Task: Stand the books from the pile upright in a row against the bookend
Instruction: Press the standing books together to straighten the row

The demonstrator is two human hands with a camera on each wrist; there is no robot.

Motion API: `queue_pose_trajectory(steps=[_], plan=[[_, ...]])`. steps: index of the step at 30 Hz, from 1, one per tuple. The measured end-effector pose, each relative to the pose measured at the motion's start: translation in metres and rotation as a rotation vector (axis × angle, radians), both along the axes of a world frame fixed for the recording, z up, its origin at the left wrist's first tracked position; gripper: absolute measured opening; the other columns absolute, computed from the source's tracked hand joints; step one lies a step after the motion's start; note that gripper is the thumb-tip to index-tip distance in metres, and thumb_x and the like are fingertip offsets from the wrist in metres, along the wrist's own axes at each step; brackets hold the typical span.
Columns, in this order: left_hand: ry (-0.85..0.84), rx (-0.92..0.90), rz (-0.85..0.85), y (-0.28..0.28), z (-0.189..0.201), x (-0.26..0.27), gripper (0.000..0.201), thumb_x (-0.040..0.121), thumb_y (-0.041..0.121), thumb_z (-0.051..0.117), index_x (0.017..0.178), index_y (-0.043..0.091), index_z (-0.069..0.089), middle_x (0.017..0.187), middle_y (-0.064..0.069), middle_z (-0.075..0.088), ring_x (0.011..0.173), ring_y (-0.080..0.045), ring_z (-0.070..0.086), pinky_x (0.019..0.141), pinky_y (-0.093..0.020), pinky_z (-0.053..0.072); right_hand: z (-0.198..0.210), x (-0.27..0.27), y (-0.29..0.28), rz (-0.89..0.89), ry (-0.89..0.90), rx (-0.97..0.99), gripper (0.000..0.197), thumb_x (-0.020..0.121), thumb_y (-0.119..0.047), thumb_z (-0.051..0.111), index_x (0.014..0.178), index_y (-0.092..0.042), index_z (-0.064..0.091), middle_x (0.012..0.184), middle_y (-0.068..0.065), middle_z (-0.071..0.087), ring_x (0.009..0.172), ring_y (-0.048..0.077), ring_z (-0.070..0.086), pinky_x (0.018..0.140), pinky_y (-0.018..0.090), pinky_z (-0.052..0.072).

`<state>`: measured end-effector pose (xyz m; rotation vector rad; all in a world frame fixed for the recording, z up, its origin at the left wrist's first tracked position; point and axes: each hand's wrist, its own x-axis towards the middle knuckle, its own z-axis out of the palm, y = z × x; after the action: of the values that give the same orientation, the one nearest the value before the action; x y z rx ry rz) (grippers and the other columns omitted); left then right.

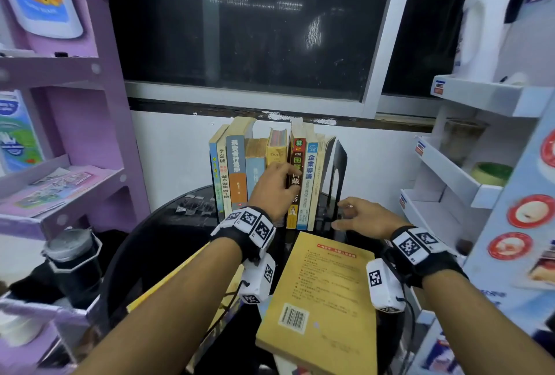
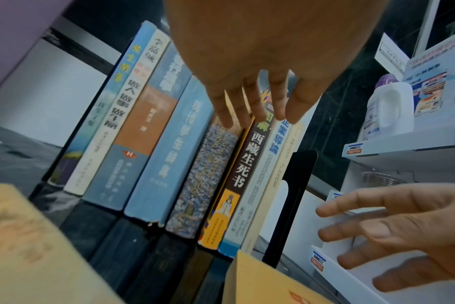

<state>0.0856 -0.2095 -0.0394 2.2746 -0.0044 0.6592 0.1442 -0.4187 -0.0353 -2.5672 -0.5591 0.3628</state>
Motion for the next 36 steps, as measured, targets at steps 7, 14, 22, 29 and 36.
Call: queue_pose_trajectory(steps=[7,14,22,29,36], plan=[[0.601,0.003,-0.147,-0.011,-0.034,0.004,0.054,0.094,0.036,0.057,0.139,0.013,0.038,0.145,-0.01,0.039,0.123,-0.027,0.046,0.099,-0.034,0.039,-0.017,-0.012,-0.017,-0.039,0.102,-0.205,0.077,0.085,-0.053,0.066,0.148,-0.02,0.035,0.151,0.004,0.041,0.136,0.022,0.041,0.107,0.033,0.032],[0.866,0.056,-0.142,-0.024,-0.053,0.002,0.072,0.089,0.047,0.061,0.145,0.015,0.029,0.143,-0.009,0.041,0.125,-0.029,0.045,0.098,-0.036,0.043,-0.023,-0.021,-0.027,-0.115,0.264,-0.231,0.068,0.085,-0.043,0.07,0.14,-0.014,0.041,0.123,0.002,0.052,0.101,0.017,0.053,0.079,0.029,0.045],[0.908,0.004,-0.093,-0.032,-0.051,-0.001,0.076,0.079,0.03,0.077,0.139,0.017,0.032,0.135,-0.01,0.046,0.119,-0.03,0.051,0.097,-0.045,0.049,-0.032,-0.016,-0.021,-0.166,0.239,-0.208,0.054,0.068,-0.032,0.088,0.108,-0.01,0.06,0.109,0.007,0.068,0.099,0.024,0.067,0.09,0.046,0.055],[0.872,-0.036,-0.079,-0.033,-0.047,-0.001,0.08,0.075,0.024,0.08,0.137,0.017,0.031,0.131,-0.01,0.05,0.115,-0.031,0.054,0.093,-0.045,0.051,-0.031,-0.017,-0.02,-0.213,0.223,-0.165,0.056,0.064,-0.026,0.09,0.108,-0.01,0.058,0.109,0.009,0.067,0.1,0.027,0.066,0.089,0.046,0.056],[0.786,-0.263,-0.118,-0.024,-0.035,-0.001,0.077,0.077,0.014,0.079,0.14,0.014,0.034,0.133,-0.011,0.053,0.118,-0.031,0.055,0.099,-0.049,0.047,-0.011,-0.021,-0.021,-0.229,0.183,-0.036,0.049,0.063,-0.021,0.091,0.095,-0.017,0.053,0.106,0.008,0.064,0.1,0.026,0.064,0.089,0.047,0.056]])
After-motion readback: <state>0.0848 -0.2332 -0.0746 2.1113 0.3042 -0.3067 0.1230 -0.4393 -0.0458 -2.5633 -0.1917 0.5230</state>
